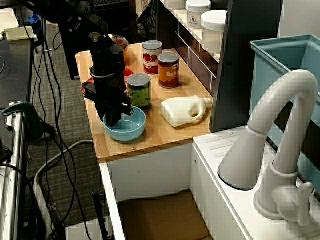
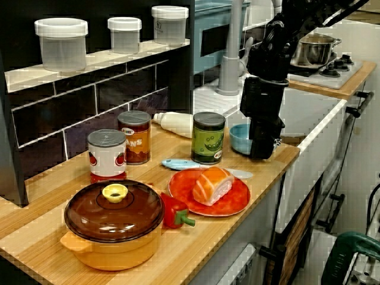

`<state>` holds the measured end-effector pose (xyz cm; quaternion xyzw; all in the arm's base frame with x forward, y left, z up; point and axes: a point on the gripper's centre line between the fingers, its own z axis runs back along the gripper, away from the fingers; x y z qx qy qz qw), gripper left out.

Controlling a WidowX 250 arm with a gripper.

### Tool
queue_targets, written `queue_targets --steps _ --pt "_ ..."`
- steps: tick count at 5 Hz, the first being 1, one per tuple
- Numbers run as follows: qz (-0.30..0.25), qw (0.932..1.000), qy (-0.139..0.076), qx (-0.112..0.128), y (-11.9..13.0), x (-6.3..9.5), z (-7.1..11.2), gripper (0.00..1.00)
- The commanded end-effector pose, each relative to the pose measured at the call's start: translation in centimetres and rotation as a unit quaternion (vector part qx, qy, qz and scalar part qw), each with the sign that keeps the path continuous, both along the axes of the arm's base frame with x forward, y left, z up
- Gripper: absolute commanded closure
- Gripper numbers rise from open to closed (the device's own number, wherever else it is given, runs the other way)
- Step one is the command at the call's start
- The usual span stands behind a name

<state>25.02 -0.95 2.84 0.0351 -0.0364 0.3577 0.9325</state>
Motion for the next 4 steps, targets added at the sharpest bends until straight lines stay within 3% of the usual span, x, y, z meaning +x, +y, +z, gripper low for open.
queue_targets --steps 1,4 --pt "-0.005 0.9995 -0.011 -0.030 1.0 0.8 3.5 1.00" --pt "-0.009 0.9970 -0.028 -0.072 2.3 1.2 8.9 1.00"
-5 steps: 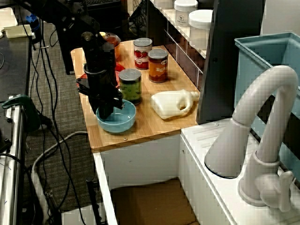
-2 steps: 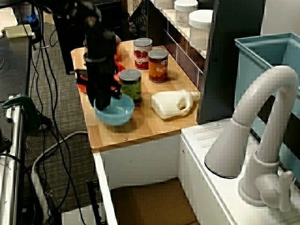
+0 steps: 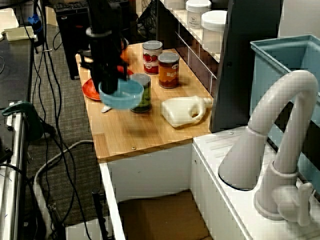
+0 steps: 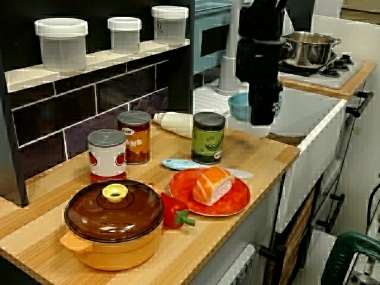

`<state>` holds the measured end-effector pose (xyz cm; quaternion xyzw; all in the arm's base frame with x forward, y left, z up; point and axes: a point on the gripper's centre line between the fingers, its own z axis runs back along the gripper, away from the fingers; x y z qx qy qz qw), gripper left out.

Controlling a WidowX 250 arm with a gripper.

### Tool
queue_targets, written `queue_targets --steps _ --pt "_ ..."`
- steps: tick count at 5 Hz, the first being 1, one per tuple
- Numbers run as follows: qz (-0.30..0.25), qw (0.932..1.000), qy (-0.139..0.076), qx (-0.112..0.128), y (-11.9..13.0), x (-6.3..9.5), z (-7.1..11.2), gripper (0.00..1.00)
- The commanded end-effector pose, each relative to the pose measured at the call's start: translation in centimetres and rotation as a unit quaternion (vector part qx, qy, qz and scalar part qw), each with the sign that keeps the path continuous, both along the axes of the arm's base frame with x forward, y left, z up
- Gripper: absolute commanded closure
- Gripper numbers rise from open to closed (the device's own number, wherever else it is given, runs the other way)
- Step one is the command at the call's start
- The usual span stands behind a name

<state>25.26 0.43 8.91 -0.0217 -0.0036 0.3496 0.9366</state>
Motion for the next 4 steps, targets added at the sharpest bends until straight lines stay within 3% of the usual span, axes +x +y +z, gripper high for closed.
queue_targets --steps 1,4 --pt "0.010 0.9987 -0.046 -0.020 1.6 1.3 4.3 1.00" --pt "0.024 0.9975 -0.062 -0.025 2.5 2.6 5.5 1.00"
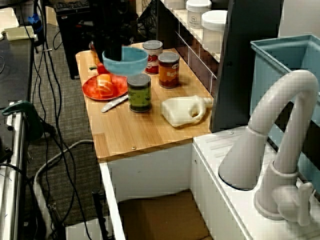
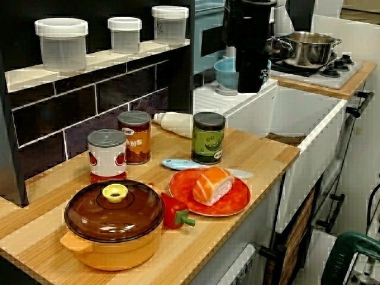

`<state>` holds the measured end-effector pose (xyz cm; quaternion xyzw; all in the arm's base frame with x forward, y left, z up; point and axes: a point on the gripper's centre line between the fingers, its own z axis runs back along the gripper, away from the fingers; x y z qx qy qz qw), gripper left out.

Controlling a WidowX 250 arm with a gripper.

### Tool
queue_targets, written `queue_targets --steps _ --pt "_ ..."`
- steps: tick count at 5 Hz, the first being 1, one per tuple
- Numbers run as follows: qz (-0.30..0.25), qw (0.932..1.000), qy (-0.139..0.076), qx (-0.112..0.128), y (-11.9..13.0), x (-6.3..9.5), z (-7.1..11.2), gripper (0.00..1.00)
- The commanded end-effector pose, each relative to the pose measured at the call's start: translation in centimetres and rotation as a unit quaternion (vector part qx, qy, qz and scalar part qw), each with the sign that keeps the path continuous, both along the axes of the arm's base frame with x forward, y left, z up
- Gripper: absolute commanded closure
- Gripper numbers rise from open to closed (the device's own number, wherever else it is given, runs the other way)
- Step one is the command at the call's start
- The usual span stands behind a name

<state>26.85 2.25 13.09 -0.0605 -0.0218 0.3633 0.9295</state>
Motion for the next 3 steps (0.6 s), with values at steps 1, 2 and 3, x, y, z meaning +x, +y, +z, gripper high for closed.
queue_targets --steps 1,2,3 --pt "0.019 0.9979 -0.056 0.026 0.8 1.7 0.8 1.00" --pt "0.028 0.9968 -0.065 0.037 1.2 2.5 0.2 1.00" --pt "0.030 0.9962 -0.067 0.048 1.4 3.0 -0.6 1.00"
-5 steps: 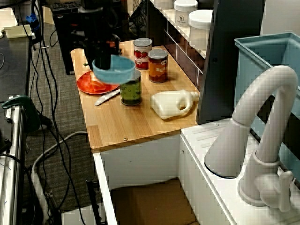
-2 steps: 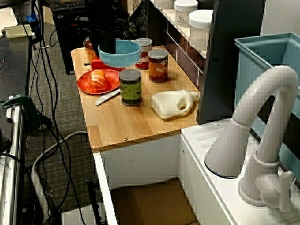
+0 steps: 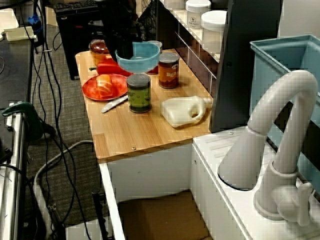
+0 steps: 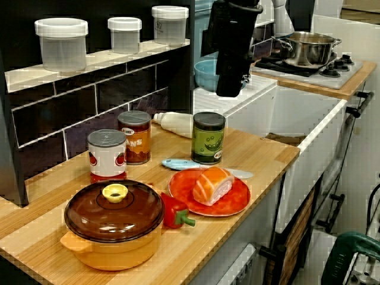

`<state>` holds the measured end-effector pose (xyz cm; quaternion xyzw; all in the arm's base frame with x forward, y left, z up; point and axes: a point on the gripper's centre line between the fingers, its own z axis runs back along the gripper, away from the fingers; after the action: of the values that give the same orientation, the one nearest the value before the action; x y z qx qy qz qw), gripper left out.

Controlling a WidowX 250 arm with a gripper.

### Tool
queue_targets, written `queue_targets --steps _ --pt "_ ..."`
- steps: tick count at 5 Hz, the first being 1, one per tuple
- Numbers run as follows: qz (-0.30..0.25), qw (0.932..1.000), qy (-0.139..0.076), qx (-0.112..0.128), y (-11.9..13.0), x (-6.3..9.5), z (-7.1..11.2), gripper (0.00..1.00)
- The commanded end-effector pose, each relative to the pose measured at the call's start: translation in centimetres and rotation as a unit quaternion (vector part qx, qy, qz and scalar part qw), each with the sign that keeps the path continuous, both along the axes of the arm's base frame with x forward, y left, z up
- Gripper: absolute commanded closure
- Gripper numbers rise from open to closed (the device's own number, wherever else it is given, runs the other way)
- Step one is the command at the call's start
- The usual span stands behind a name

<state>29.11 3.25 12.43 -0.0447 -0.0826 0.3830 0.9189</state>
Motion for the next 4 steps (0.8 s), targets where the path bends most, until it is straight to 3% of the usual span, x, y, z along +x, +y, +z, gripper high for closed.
queue_targets --steps 1,3,4 --pt "0.001 0.9995 -0.019 0.023 0.4 1.1 -0.6 1.00" --pt "-0.006 0.9984 -0.025 0.051 1.0 0.9 -1.6 1.00" --pt "-0.008 0.9983 -0.023 0.053 1.4 0.9 -1.7 1.00"
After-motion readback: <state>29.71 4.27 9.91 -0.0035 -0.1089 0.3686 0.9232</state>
